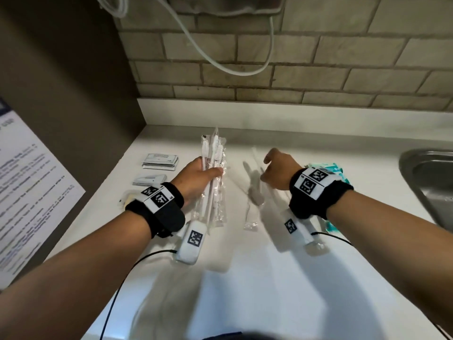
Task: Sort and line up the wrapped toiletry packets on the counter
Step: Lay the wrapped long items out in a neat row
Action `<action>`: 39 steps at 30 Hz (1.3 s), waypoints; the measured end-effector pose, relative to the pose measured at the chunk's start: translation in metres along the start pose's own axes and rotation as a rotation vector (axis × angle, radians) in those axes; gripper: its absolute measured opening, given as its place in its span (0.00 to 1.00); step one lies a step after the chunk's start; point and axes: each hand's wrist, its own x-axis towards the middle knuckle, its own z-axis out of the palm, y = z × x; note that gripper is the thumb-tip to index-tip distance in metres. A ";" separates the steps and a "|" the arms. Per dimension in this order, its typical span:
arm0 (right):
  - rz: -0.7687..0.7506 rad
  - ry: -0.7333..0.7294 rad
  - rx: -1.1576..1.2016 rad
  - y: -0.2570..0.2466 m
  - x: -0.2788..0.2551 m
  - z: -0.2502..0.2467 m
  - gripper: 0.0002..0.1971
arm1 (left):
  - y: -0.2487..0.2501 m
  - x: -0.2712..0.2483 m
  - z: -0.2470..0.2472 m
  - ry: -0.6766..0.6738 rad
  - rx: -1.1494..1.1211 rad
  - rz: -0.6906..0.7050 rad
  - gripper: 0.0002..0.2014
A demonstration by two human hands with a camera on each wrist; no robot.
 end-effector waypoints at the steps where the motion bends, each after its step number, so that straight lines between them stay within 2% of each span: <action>1: -0.061 -0.011 0.129 -0.014 -0.002 -0.001 0.18 | 0.000 -0.002 -0.002 -0.014 -0.019 -0.013 0.09; 3: -0.152 -0.065 0.349 -0.039 -0.006 0.001 0.17 | 0.003 -0.004 -0.007 -0.024 -0.028 -0.011 0.10; 5: -0.194 -0.124 0.472 -0.059 -0.010 0.007 0.19 | 0.005 -0.005 -0.016 -0.020 -0.049 0.018 0.14; 10: -0.286 -0.179 0.487 -0.080 -0.014 0.028 0.20 | 0.006 -0.007 -0.036 0.055 -0.045 0.101 0.24; 12: -0.312 -0.214 0.461 -0.081 -0.014 0.034 0.16 | 0.002 -0.008 -0.047 0.086 0.012 0.114 0.25; 15: -0.324 -0.244 0.218 -0.079 -0.018 0.044 0.13 | -0.005 -0.008 -0.067 0.145 0.069 0.108 0.27; 18: -0.374 -0.364 -0.264 -0.086 -0.032 0.065 0.23 | -0.009 -0.007 -0.080 0.168 0.118 0.090 0.32; 20: -0.375 -0.413 -0.443 -0.089 -0.036 0.085 0.29 | -0.010 -0.006 -0.083 0.152 0.141 0.099 0.33; 22: -0.354 -0.387 -0.472 -0.088 -0.034 0.100 0.28 | -0.010 -0.006 -0.082 0.137 0.154 0.106 0.34; 26: -0.397 -0.282 -0.491 -0.083 -0.014 0.095 0.11 | -0.014 0.000 -0.077 0.127 0.171 0.103 0.33; 28: -0.414 -0.244 -0.548 -0.078 0.002 0.083 0.07 | -0.016 0.004 -0.074 0.128 0.186 0.095 0.29; 33: -0.404 -0.326 -0.707 -0.062 0.025 0.046 0.24 | -0.018 0.014 -0.067 0.153 0.191 0.042 0.24; 39: -0.266 -0.319 -0.673 -0.016 0.019 0.030 0.24 | -0.019 0.023 -0.032 0.094 0.251 -0.017 0.22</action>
